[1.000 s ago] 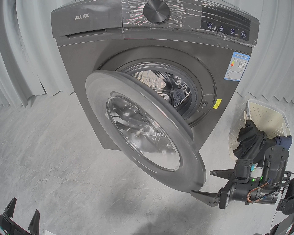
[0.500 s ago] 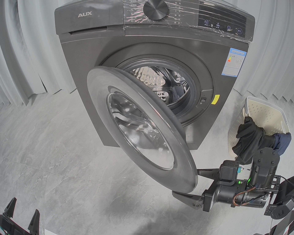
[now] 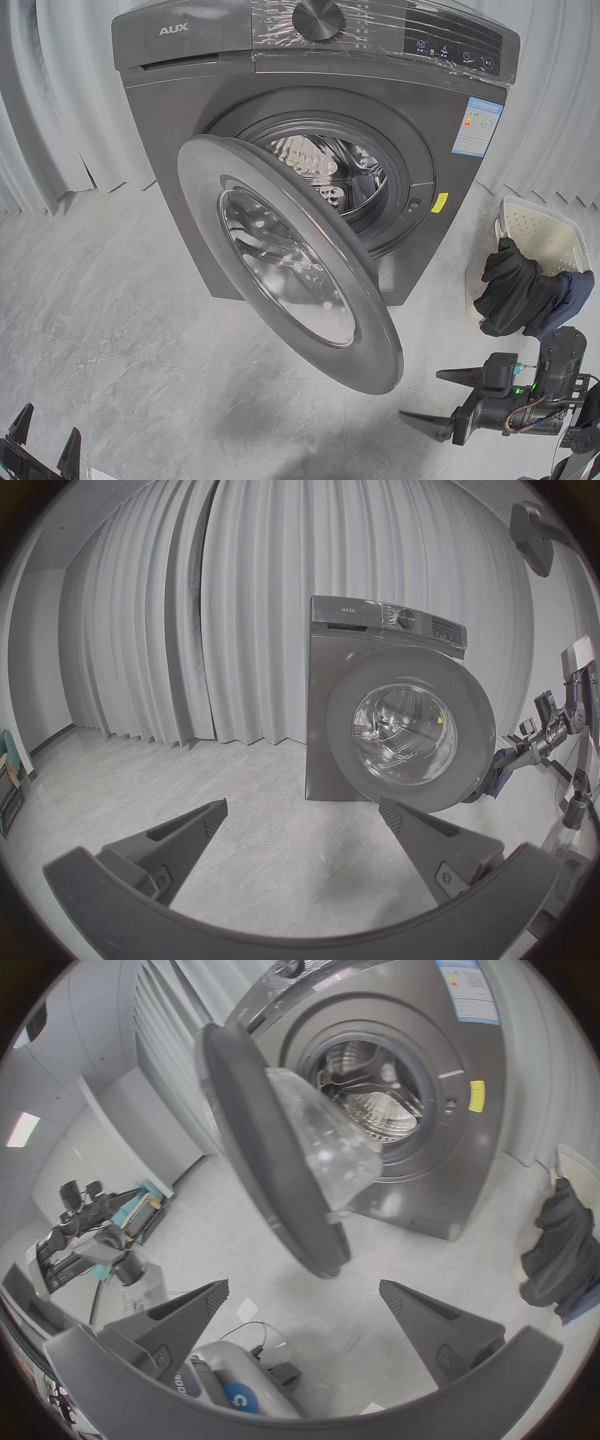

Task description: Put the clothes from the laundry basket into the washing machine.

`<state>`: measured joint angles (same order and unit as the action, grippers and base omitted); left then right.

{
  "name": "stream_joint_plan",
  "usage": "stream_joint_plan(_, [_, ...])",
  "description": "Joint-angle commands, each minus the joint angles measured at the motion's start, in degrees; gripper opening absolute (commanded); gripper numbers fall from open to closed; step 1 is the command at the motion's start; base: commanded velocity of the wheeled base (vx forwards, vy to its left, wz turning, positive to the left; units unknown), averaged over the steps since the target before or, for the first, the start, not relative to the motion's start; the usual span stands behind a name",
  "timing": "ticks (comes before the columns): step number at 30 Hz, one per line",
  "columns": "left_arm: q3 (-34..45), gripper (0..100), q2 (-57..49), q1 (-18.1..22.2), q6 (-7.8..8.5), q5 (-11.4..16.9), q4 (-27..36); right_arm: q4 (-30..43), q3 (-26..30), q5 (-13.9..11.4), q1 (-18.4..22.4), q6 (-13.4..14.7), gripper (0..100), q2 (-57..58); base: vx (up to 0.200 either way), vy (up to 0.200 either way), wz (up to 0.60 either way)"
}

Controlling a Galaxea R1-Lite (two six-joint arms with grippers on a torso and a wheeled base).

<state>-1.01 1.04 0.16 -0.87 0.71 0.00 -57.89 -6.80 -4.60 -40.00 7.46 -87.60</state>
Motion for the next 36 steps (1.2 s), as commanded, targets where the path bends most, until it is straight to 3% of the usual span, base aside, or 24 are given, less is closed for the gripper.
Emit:
stream_joint_plan(1, [0.9,100,-0.7,0.0,-0.01,0.0,0.0,0.1,1.0,0.0,11.7,-1.0,100,2.4,0.0,0.0,0.0])
stream_joint_plan(7, [1.0,100,-0.7,0.0,-0.01,0.1,0.0,-0.1,-5.9,0.9,14.0,-0.6,100,-2.8,0.0,0.0,0.0])
stream_joint_plan(10, [0.9,100,-0.7,0.0,-0.01,0.1,0.0,0.0,-9.1,2.4,13.9,-0.5,100,-5.3,0.0,0.0,0.0])
stream_joint_plan(11, [0.9,100,-0.7,0.0,-0.01,0.1,0.0,0.0,-11.9,4.2,13.5,-0.3,100,-7.5,0.0,0.0,0.0])
stream_joint_plan(16, [1.0,100,-0.7,0.0,-0.01,0.1,0.0,0.0,-16.3,5.7,12.8,-0.2,100,-12.5,0.0,0.0,0.0])
stream_joint_plan(29, [0.9,100,-0.7,0.0,-0.01,0.1,0.0,-0.6,-15.7,6.2,1.9,0.5,100,-13.4,0.0,0.0,0.0])
stream_joint_plan(36, [1.0,100,-0.7,0.0,-0.01,0.1,0.0,-0.6,-15.8,6.2,0.3,1.7,100,-12.9,0.0,0.0,0.0])
